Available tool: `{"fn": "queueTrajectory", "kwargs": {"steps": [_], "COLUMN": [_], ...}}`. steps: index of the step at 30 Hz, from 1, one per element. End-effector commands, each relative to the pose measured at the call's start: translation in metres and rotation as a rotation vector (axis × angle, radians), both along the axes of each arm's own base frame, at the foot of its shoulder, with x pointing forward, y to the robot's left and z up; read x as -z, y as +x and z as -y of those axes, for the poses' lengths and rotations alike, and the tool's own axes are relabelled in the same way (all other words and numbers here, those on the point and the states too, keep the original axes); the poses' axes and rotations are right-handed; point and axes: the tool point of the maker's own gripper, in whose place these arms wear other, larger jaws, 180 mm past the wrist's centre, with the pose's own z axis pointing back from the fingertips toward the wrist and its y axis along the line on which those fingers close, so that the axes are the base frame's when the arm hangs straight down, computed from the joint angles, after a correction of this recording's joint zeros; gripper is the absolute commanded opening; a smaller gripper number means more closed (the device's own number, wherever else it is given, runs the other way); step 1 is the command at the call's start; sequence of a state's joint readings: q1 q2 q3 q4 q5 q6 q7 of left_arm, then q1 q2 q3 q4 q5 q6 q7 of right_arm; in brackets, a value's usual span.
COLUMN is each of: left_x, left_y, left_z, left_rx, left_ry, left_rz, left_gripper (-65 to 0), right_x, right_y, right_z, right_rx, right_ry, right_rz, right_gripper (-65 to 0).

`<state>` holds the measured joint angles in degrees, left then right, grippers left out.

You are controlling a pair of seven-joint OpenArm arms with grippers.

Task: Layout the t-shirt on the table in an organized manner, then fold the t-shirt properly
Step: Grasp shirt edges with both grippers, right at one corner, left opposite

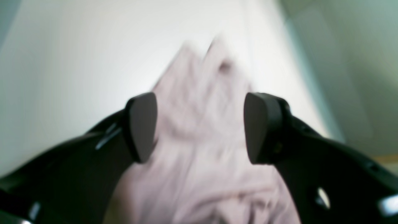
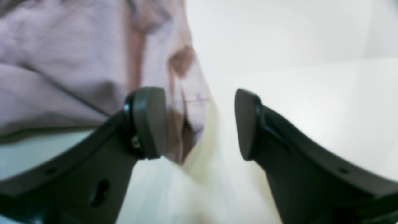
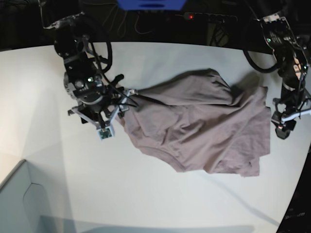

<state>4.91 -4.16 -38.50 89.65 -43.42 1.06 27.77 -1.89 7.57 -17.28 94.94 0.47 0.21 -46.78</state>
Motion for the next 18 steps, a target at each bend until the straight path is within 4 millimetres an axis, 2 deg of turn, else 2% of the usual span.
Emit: {"fn": "queueTrajectory", "kwargs": {"steps": [1, 3, 5, 9, 10, 18], "left_x": [-0.010, -0.008, -0.001, 0.006, 0.011, 0.022], "left_y": [0.008, 0.017, 0.027, 0.040, 0.041, 0.052], "left_z": [-0.004, -0.007, -0.002, 0.000, 0.004, 0.002], "left_rx": [0.005, 0.001, 0.012, 0.050, 0.060, 0.055], "left_ry": [0.011, 0.000, -0.024, -0.014, -0.020, -0.049], "left_rz": [0.033, 0.032, 0.022, -0.006, -0.016, -0.038], "left_gripper": [-22.4, -22.4, -22.4, -22.4, -22.4, -22.4], "right_x": [-0.015, -0.017, -0.018, -0.006, -0.001, 0.015], "right_y": [0.013, 0.015, 0.017, 0.016, 0.015, 0.027], "right_z": [-0.004, -0.013, -0.024, -0.037, -0.038, -0.042], "right_rx": [-0.004, -0.030, -0.062, -0.086, -0.083, -0.071], "right_ry": [0.019, 0.022, 0.020, 0.023, 0.024, 0.017], "right_rz": [0.059, 0.065, 0.068, 0.033, 0.018, -0.029], "right_gripper": [-28.2, -28.1, -28.1, -28.1, -28.1, -28.5]}}
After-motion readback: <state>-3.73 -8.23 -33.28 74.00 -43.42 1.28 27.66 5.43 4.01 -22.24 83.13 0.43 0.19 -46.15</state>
